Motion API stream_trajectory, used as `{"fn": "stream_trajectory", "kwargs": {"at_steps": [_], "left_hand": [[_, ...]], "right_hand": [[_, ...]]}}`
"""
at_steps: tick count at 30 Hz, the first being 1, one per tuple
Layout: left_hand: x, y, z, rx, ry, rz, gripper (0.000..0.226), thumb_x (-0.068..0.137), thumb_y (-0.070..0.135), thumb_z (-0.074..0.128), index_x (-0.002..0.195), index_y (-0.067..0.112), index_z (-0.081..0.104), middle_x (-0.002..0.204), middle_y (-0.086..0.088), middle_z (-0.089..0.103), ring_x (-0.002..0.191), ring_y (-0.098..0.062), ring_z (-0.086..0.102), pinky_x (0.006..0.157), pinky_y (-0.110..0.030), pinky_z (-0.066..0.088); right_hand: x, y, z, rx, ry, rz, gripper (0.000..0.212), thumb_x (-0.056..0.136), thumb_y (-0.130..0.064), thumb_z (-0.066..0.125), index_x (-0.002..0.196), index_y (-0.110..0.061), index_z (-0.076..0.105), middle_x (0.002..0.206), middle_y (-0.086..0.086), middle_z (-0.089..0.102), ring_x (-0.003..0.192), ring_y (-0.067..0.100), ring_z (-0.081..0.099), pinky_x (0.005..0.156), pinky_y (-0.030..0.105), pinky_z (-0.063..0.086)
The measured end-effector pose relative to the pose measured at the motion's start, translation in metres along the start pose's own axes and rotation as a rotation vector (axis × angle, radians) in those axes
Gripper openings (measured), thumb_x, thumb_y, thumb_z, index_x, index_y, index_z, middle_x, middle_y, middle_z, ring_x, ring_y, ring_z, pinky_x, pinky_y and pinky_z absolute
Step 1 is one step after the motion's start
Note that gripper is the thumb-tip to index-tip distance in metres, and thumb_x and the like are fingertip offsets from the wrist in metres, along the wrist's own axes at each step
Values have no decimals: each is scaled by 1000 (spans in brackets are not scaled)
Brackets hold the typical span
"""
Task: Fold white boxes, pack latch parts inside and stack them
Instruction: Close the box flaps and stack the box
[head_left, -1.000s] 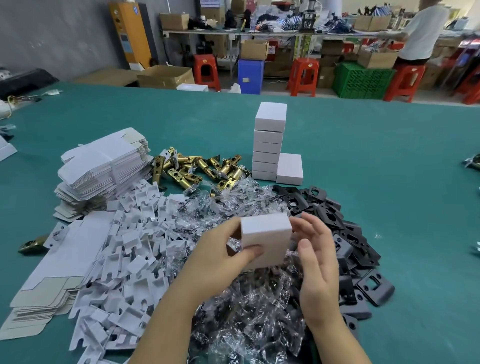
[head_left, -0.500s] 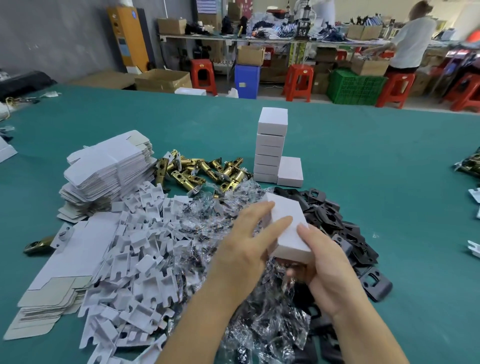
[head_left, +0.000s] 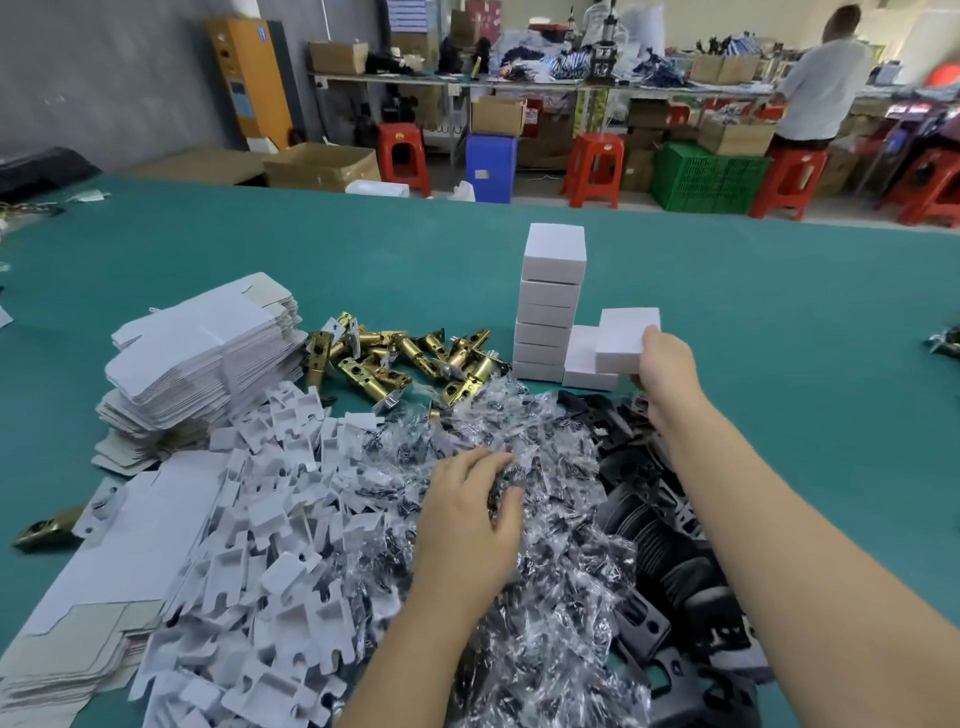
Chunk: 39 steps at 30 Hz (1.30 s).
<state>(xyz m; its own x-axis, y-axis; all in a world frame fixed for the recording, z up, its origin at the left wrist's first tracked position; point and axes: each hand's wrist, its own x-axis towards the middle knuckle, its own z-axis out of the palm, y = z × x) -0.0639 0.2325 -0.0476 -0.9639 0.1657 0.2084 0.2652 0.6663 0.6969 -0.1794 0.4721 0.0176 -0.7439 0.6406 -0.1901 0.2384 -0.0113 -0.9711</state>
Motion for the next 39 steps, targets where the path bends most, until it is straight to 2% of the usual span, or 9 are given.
{"fn": "stream_trajectory", "kwargs": {"at_steps": [2,4,8,10,15,20,24,31,39], "left_hand": [[1,-3,5,44,0,36,50,93,48,43,142,37,51,130,31,34,124,12,26,113,-20,22],[2,-5,8,61,-2,39,52,91,52,41,141,39,50,130,33,34,124,12,25,112,-20,20],[3,-9,11,59,-1,22,60,87,62,29,141,43,49,131,34,32,127,10,27,113,-23,24],[3,-9,12,64,-11,16,61,87,63,27,141,43,48,132,34,32,129,9,28,115,-25,26],[3,-9,11,74,-16,15,61,87,64,25,140,44,49,131,33,34,129,8,30,114,-25,28],[3,-9,11,68,-29,13,53,90,58,35,140,45,48,131,33,34,129,8,30,114,-25,28],[3,-9,11,65,-35,6,51,91,56,36,139,46,48,130,34,32,126,10,27,115,-25,24],[3,-6,9,75,-31,7,50,92,54,37,140,44,49,129,33,32,124,11,25,112,-22,19],[2,-4,6,69,-35,2,51,92,53,38,140,43,50,132,30,37,127,8,28,114,-23,23]], "right_hand": [[22,5,18,-41,44,26,40,105,-30,35,129,-4,53,118,10,57,101,28,52,85,36,41],[38,9,33,-101,79,34,47,107,-33,34,140,-3,49,133,13,57,118,34,55,100,40,46],[58,17,45,-346,119,-19,49,108,-35,32,141,-8,56,146,20,51,134,40,44,113,44,38],[63,23,44,-407,106,-36,47,108,-34,34,140,-9,58,149,23,44,135,41,43,112,43,37],[65,35,46,-341,26,-136,42,110,-29,32,130,0,57,134,19,59,111,32,54,93,37,41],[61,37,45,-338,-1,-155,44,111,-30,32,133,-1,56,134,18,59,109,28,52,92,36,40],[63,40,42,-322,-20,-151,39,111,-30,34,126,-3,58,114,9,55,102,23,46,87,33,35],[54,40,46,-270,-12,-129,49,112,-36,33,148,-5,45,148,14,52,125,28,50,111,43,38],[49,33,43,-302,-44,-112,52,110,-43,30,149,-9,41,146,12,52,129,32,49,102,39,38]]}}
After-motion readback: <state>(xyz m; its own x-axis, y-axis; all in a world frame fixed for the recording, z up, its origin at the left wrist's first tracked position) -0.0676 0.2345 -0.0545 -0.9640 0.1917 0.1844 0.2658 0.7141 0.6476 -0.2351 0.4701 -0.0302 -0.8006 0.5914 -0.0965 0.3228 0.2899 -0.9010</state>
